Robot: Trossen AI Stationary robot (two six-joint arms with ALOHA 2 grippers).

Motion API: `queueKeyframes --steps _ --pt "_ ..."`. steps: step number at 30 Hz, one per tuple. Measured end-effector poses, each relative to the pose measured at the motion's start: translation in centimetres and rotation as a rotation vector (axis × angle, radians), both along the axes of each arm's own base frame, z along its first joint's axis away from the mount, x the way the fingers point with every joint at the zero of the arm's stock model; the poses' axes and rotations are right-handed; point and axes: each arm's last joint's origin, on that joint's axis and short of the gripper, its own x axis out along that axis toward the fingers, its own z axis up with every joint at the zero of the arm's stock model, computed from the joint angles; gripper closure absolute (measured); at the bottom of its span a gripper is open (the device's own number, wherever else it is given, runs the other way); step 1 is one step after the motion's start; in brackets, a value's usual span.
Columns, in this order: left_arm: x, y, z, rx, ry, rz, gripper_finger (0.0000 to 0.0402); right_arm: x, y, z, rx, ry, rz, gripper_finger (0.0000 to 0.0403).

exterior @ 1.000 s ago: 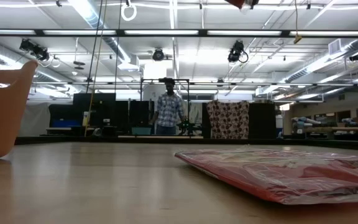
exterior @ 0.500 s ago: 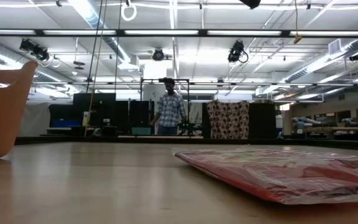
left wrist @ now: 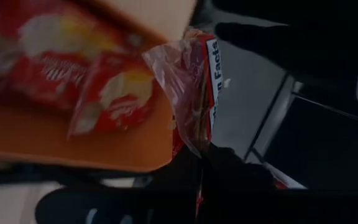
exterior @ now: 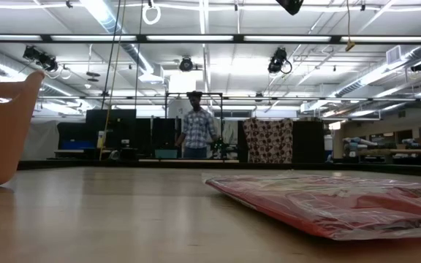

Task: Sort popcorn bags into baskets
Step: Put the red popcorn bag into the orange container

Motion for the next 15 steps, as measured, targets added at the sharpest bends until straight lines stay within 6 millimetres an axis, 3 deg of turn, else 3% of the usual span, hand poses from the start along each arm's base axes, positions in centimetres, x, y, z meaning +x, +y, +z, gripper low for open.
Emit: queueKeyframes --steps 7,11,15 --pt "-1.8 1.5 1.7 0.142 0.066 0.05 0.0396 0.0 -1.1 0.0 -0.007 -0.001 -0.033 0.0229" --pt "-2.0 2.3 3.2 0.244 -0.046 0.109 0.0397 0.0 -1.6 0.0 0.001 -0.003 -0.028 0.0229" --pt "-1.8 1.6 2.7 0.332 -0.095 0.062 0.0397 -0.1 -1.7 0.0 0.012 0.0 -0.038 0.0229"
